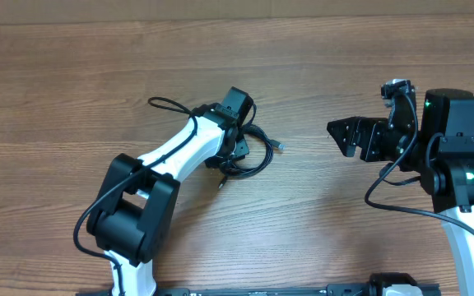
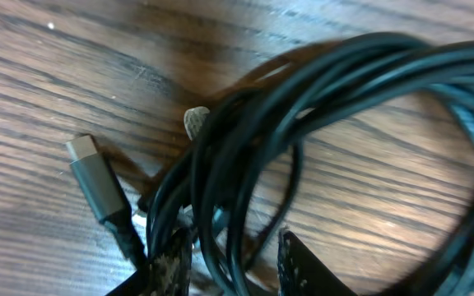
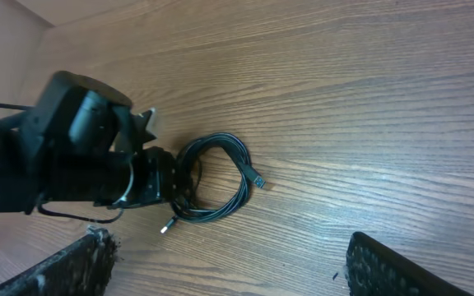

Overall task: Untangle cables
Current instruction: 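Move the left gripper forward and grasp the black cable bundle, then bring the right gripper to the bundle and grasp a cable strand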

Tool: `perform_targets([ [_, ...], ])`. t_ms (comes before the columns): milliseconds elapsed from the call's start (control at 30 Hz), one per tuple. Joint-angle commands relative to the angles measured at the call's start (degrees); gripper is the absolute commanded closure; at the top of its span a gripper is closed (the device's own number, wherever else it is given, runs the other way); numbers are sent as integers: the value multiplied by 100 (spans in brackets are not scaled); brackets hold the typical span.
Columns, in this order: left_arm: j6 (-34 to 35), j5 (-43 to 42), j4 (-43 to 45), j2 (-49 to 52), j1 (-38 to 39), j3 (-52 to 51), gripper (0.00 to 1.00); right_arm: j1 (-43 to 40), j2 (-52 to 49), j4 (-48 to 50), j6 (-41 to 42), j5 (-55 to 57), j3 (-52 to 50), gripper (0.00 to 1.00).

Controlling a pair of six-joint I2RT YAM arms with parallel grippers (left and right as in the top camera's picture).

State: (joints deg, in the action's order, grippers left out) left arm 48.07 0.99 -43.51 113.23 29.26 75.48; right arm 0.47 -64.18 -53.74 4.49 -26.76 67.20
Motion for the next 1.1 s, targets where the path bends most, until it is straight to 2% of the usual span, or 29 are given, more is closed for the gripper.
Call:
perform_targets([
  [0, 55, 114, 2, 223, 15, 114, 66, 15, 13, 0, 17, -31, 133, 12],
  [100, 35, 107, -48, 306, 17, 111, 73, 15, 13, 2, 17, -31, 133, 12],
  [167, 33, 103, -87, 315, 17, 111, 96, 15, 13, 2, 17, -31, 133, 12],
  [267, -374, -87, -111, 247, 15, 153, 96, 17, -9, 7, 24, -33, 133, 13],
  [367, -1141, -369, -330, -111, -44, 339, 96, 17, -66, 107, 389, -35, 133, 13],
  [467, -2175, -1029, -402, -730, -186, 643, 96, 24, -219, 306, 1047, -68, 133, 13],
  [567, -3720, -2363, -310, -1235, -306, 756, 96, 153, -431, 476, 1207, -435, 133, 13],
  [667, -4328, -2616, -393, -1462, -341, 756, 96, 376, -623, 566, 1464, -490, 133, 14],
  [767, -4769, -2900, -439, -1499, -393, 756, 96, 597, -846, 662, 1882, -492, 133, 22],
  [867, -4760, -3064, -343, -1497, -463, 756, 96, 791, -1082, 704, 2103, -490, 133, 28],
  [933, -4345, -3071, -168, -1497, -579, 756, 96, 949, -1338, 699, 2225, -483, 133, 31],
  [1067, -3934, -3119, -79, -1497, -691, 756, 96, 1172, -1720, 691, 2634, -236, 133, 35],
])
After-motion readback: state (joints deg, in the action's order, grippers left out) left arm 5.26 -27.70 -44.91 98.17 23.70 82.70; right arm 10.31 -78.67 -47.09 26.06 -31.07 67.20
